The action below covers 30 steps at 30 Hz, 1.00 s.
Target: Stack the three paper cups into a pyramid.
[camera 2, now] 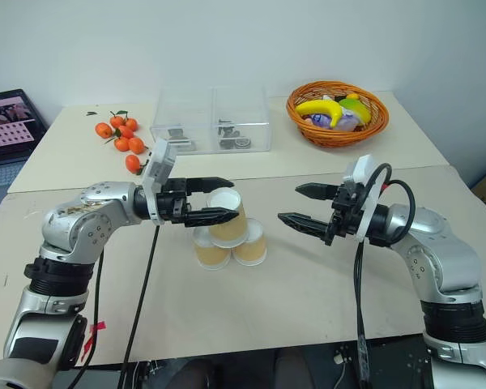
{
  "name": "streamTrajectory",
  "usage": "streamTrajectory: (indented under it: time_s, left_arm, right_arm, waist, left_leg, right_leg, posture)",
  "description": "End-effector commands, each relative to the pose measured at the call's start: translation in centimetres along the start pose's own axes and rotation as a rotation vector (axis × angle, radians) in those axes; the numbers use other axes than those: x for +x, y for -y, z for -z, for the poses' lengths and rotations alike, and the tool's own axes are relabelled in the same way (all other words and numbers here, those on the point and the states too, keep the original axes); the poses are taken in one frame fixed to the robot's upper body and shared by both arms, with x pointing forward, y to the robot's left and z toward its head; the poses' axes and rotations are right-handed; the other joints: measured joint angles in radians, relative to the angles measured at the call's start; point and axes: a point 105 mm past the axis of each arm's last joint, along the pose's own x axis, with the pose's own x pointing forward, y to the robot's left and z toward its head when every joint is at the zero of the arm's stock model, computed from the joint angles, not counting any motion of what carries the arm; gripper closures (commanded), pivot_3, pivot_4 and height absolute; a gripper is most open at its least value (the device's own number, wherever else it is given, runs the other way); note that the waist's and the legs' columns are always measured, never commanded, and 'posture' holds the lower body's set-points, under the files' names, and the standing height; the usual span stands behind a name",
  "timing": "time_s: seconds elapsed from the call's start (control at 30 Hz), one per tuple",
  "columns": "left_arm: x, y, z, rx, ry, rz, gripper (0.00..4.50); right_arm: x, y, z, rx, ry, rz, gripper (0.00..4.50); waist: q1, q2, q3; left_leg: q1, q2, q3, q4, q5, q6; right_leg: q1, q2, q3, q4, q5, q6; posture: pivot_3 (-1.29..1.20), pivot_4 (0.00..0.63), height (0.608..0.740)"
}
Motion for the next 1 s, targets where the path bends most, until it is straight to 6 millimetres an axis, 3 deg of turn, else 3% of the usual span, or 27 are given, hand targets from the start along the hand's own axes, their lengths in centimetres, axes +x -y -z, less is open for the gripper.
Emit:
streamTrajectory:
  time_s: [0.03,0.13,0.23,0.4,0.5,0.6,0.67,0.87,0.93,1.0]
  left_arm:
    - [-1.2,-0.1,-3.1,0.074,0.103,-0.071,0.07]
    - [-2.1,-0.1,-4.7,0.08,0.168,-0.123,0.07]
    - [-5.0,0.8,-6.9,0.044,0.281,-0.182,0.07]
    - [-8.4,1.2,-6.8,-0.037,0.345,-0.302,0.07]
    - [-10.6,0.7,-5.1,-0.074,0.329,-0.439,0.07]
    - [-13.4,0.1,0.0,-0.105,0.199,-0.697,0.07]
    - [-14.7,0.1,2.1,-0.125,0.167,-0.81,0.07]
    - [-17.4,-0.5,5.0,-0.122,0.235,-1.085,0.07]
    - [-18.1,-1.1,5.6,-0.131,0.253,-1.166,0.07]
    - [-18.3,-1.6,6.0,-0.125,0.258,-1.223,0.07]
  right_arm:
    - [-0.2,0.0,-1.4,-0.04,0.034,-0.008,0.0]
    - [-0.2,0.0,-1.4,-0.039,0.033,-0.011,0.0]
    - [-0.2,0.3,-1.5,-0.044,0.031,-0.013,0.0]
    - [-0.2,0.7,-1.5,-0.043,0.027,-0.02,0.0]
    - [-0.1,0.7,-1.5,-0.039,0.03,-0.029,0.0]
    - [-0.2,0.9,-0.8,-0.023,0.016,-0.022,0.0]
    - [-0.9,1.6,0.2,-0.022,-0.009,0.037,0.0]
    - [-3.9,5.5,2.1,0.001,0.068,0.417,0.0]
    - [-4.8,7.1,3.6,0.03,0.067,0.599,0.0]
    - [-5.4,7.4,5.4,0.052,0.053,0.698,0.0]
  waist:
    - [-0.002,0.0,0.0]
    - [-0.002,0.0,0.0]
    - [-0.005,0.0,0.0]
    - [-0.005,0.0,0.0]
    - [-0.002,0.0,0.0]
    - [-0.008,0.001,0.0]
    - [-0.004,0.0,0.0]
    - [0.035,-0.001,-0.001]
    - [0.036,-0.001,-0.001]
    - [0.036,-0.001,-0.002]
  left_leg:
    - [0.0,0.0,0.0,0.0,0.0,0.0]
    - [0.0,0.0,0.0,0.0,0.0,0.0]
    - [0.0,0.0,0.0,0.0,0.0,0.0]
    - [0.001,0.0,0.0,0.0,0.0,0.0]
    - [0.001,0.0,0.0,0.0,0.0,0.0]
    - [0.002,0.0,0.001,-0.001,0.0,0.0]
    - [0.002,0.0,0.002,-0.002,0.0,0.0]
    - [0.002,0.0,0.003,0.0,0.0,-0.001]
    - [0.003,0.0,0.003,0.0,0.0,-0.001]
    - [0.003,0.0,0.003,-0.001,0.0,-0.002]
  right_leg:
    - [0.0,0.0,0.0,0.0,0.0,0.0]
    - [0.0,0.0,0.0,0.0,0.0,0.0]
    - [0.0,0.0,0.0,0.0,0.0,0.0]
    - [0.0,0.0,0.001,0.0,0.0,0.0]
    - [0.0,0.0,0.001,0.0,0.0,0.0]
    - [0.0,0.0,0.002,0.0,0.0,0.0]
    - [-0.001,0.0,0.003,0.0,0.0,0.0]
    - [0.0,0.0,0.003,-0.002,0.0,0.0]
    - [0.0,0.0,0.003,-0.002,0.0,-0.001]
    - [0.0,0.0,0.004,-0.002,0.001,-0.001]
  posture:
    - [0.0,0.15,0.738]
    - [0.0,0.15,0.738]
    - [0.0,0.15,0.738]
    - [0.0,0.15,0.738]
    - [0.0,0.15,0.738]
    - [0.0,0.15,0.738]
    - [0.0,0.15,0.738]
    - [0.0,0.15,0.738]
    - [0.0,0.15,0.738]
    - [0.0,0.15,0.738]
